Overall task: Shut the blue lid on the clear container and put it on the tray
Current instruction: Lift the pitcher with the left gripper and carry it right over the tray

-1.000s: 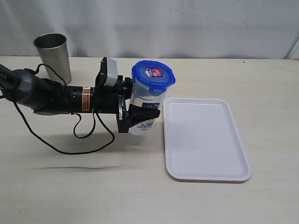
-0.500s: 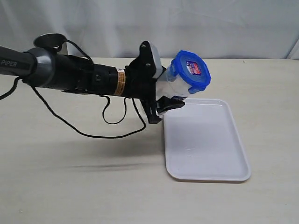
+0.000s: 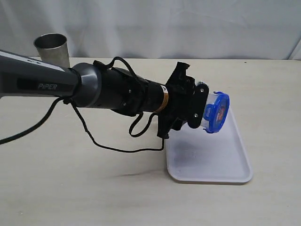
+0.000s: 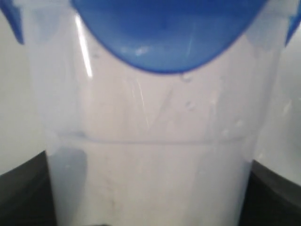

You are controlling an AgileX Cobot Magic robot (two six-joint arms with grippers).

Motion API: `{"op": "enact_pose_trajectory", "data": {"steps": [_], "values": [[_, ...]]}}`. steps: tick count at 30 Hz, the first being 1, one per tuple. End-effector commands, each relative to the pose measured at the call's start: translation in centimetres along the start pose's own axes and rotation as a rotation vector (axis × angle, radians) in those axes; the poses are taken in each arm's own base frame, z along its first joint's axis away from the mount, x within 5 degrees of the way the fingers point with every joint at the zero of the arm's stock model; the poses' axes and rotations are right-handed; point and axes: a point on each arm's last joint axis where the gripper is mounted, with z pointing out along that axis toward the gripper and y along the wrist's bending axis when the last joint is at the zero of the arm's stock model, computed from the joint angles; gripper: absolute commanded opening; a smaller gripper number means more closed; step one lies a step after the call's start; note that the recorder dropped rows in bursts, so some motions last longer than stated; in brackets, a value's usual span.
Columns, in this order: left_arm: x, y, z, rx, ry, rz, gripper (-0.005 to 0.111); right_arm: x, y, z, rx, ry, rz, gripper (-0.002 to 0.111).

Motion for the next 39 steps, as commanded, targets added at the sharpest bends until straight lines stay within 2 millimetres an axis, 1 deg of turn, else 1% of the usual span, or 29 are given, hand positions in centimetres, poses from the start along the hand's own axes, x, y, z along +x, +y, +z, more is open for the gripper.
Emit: {"op": "enact_pose_trajectory", "data": {"steps": [1,9,13,17,24,32,39], "values": [[-0.6,0.6,-0.5,-0.038,0.141,0.179,0.000,0.1,0.0,-0.1,0.001,0.004,0.001,0.005],[-1.4,0.3,-0.8,-0.039,0.319,0.347,0.000,0.1,0.0,-0.1,0.000,0.006,0.001,0.005],[-1.6,0.4,-1.1,-0.049,0.396,0.408,0.000,0.1,0.0,-0.1,0.000,0.006,0.001,0.005],[-2.0,0.3,-1.3,-0.058,0.442,0.428,0.000,0.1,0.0,-0.1,0.000,0.006,0.001,0.005],[-2.9,0.0,-1.3,-0.059,0.437,0.438,0.000,0.1,0.0,-0.1,0.000,0.006,0.001,0.005],[-3.0,-0.1,-1.3,-0.057,0.422,0.427,0.000,0.1,0.0,-0.1,0.000,0.006,0.001,0.005],[-3.5,-0.2,-1.0,-0.069,0.352,0.326,0.000,0.1,0.0,-0.1,0.000,0.006,0.001,0.005]]}}
